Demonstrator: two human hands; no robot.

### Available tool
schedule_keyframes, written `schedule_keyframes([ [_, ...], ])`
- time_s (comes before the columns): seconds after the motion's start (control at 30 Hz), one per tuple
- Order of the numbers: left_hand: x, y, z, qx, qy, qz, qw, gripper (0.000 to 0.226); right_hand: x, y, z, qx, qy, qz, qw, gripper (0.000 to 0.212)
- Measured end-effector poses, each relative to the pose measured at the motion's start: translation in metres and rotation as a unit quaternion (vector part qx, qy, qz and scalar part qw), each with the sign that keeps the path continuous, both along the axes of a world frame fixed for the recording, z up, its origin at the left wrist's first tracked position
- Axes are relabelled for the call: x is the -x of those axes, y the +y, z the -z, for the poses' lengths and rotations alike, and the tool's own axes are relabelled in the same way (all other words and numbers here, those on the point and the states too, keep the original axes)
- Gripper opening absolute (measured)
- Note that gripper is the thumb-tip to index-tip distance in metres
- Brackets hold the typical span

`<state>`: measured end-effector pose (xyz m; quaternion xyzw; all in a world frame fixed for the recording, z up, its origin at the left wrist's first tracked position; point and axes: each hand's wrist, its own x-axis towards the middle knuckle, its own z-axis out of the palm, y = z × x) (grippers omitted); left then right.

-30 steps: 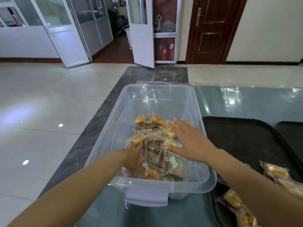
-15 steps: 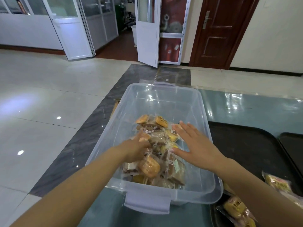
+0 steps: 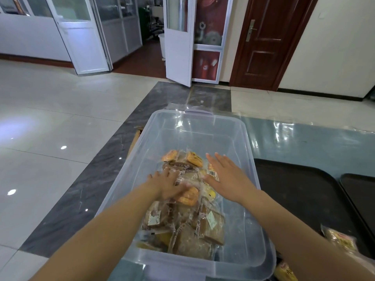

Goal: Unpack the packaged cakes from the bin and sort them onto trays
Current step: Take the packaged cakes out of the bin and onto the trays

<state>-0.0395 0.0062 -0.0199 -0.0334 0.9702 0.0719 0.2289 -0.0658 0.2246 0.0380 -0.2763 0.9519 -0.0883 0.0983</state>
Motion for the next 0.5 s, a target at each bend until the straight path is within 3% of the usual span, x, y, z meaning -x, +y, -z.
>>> schedule_keyframes([
  [0.1, 0.005, 0.001, 0.007, 0.024, -0.019, 0.011, 0.999, 0.123, 0.002, -0.003, 0.011, -0.004, -0.020, -0.001, 1.000, 0.068],
  [0.23, 0.017, -0.004, 0.019, -0.029, -0.039, 0.000, 0.999, 0.136, 0.007, -0.002, 0.011, 0.049, -0.046, 0.031, 0.997, 0.067],
  [0.37, 0.021, -0.012, 0.020, -0.067, -0.006, -0.006, 0.998, 0.125, 0.008, -0.002, 0.017, 0.029, -0.041, 0.028, 0.998, 0.067],
  [0.5, 0.022, -0.012, 0.017, -0.040, 0.031, 0.027, 0.998, 0.107, 0.013, -0.003, 0.018, 0.007, -0.039, 0.034, 0.999, 0.067],
])
